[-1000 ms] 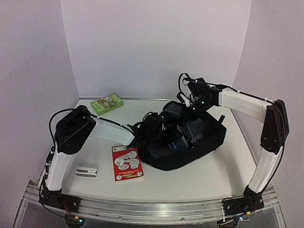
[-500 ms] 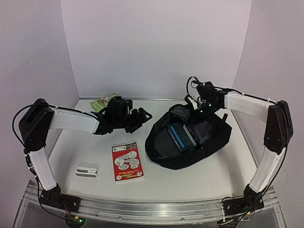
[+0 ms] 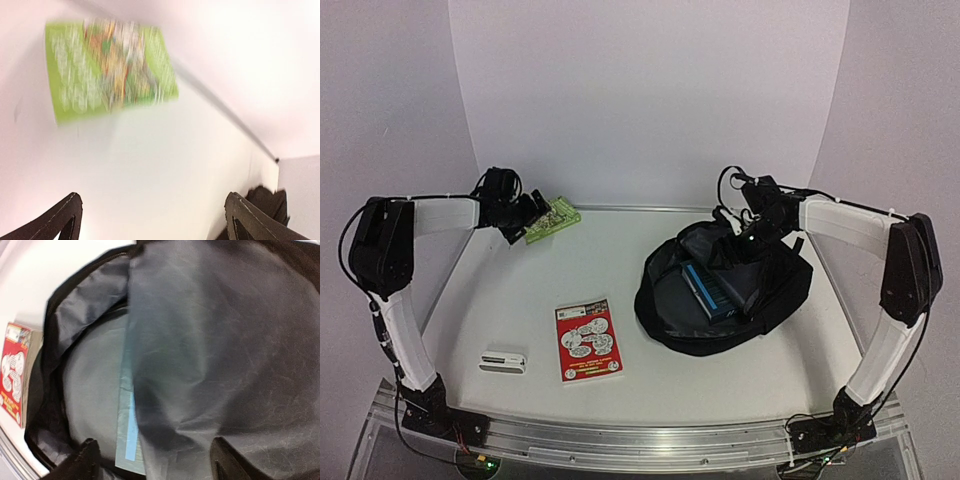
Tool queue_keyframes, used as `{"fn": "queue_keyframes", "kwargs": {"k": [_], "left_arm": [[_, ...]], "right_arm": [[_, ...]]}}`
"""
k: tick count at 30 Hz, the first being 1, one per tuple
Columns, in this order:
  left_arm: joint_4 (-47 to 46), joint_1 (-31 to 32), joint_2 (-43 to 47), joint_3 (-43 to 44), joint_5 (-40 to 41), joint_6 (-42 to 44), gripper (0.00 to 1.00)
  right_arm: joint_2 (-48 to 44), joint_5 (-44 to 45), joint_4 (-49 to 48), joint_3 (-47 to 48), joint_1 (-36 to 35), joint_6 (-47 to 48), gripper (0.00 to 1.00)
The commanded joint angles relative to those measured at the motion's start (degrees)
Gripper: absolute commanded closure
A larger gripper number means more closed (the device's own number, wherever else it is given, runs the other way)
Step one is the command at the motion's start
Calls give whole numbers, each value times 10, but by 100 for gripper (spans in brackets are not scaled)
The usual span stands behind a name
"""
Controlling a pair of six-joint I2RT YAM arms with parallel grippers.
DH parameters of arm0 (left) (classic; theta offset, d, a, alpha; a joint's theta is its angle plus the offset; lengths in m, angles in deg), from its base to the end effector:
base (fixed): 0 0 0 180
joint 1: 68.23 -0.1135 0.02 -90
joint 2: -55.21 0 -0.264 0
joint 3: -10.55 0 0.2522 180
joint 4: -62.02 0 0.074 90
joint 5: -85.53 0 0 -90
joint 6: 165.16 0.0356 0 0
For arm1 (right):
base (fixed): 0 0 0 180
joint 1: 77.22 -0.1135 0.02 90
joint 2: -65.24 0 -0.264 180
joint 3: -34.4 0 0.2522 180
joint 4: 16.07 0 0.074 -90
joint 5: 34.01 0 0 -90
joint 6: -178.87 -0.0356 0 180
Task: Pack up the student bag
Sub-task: Place the book in the student bag, then move the book to the center of the board.
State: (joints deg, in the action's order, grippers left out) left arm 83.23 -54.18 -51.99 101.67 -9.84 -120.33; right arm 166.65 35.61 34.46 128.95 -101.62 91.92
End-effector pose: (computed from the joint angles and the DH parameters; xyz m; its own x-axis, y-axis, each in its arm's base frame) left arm 0.4139 -0.1070 0.2295 -0.6370 -0.5685 -0.5207 -0.1955 0.7725 -0.6042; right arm 0.3414 0.1685 0.2517 -0.7363 -0.3888 -0.5538 -0.5982 0.7565 0.2643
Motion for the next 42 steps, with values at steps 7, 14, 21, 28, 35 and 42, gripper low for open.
{"fn": "queue_keyframes", "kwargs": {"k": [7,14,21,28,35,42], "left_arm": [[140,-86,-211,314,-5,151,0],[143,-121,-322,441,41,185,0],[130,-143,-400,526,21,220,0],[183,-152,-479,628,-69,237,6],[125,-143,-411,500,-151,244,31],[54,-120,-305,321,-166,240,52]], "right_arm": [[-53,-74,0,-5,0,-2,14],[-69,-79,-1,-22,1,-1,14],[-70,-86,0,-22,1,0,14],[-66,-85,0,-18,0,-3,14],[-60,-76,1,-15,0,-4,14],[-54,-79,1,-14,0,-5,15]]}}
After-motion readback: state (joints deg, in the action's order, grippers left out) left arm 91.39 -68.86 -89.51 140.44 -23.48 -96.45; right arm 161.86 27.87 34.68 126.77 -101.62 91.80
